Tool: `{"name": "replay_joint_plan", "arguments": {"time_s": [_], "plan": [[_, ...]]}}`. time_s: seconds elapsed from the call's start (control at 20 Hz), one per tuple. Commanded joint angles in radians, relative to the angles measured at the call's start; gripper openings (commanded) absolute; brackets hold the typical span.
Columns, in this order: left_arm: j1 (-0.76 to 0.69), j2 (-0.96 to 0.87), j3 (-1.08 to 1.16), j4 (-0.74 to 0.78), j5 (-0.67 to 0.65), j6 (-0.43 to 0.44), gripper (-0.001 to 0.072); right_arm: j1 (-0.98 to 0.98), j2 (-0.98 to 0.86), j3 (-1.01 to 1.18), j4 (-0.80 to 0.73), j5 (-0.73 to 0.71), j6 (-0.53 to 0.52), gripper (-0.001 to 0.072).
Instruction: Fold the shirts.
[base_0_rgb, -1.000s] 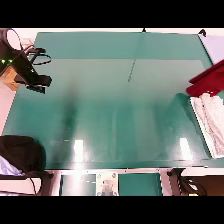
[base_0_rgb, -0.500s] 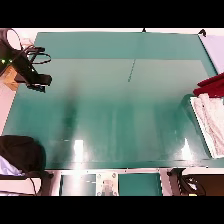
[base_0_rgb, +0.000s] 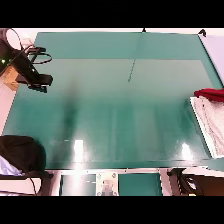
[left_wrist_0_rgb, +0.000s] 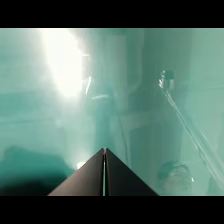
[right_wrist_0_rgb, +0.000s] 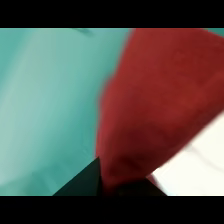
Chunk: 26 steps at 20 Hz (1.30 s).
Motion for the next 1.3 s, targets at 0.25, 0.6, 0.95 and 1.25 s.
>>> {"name": "replay_joint_plan", "arguments": {"time_s": [0.25, 0.6, 0.95, 1.25], "plan": [[0.001, 0.000, 0.000, -0.041, 0.011, 0.008, 0.0021, -0.010, 0.015, -0.220, -0.381, 0.153, 0.041, 0.0017], [0.000, 0.000, 0.000, -0.042, 0.011, 0.007, 0.0021, -0.010, 0.004, -0.574, -0.606, 0.084, 0.040, 0.0427], [0.000, 0.000, 0.000, -0.046, 0.066, 0.012, 0.0021, 0.124, -0.019, -0.486, -0.446, -0.008, 0.035, 0.0195], [0.000, 0.005, 0.000, -0.124, 0.053, 0.001, 0.0021, 0.474, 0.009, -0.415, -0.042, -0.257, -0.031, 0.0016]]}}
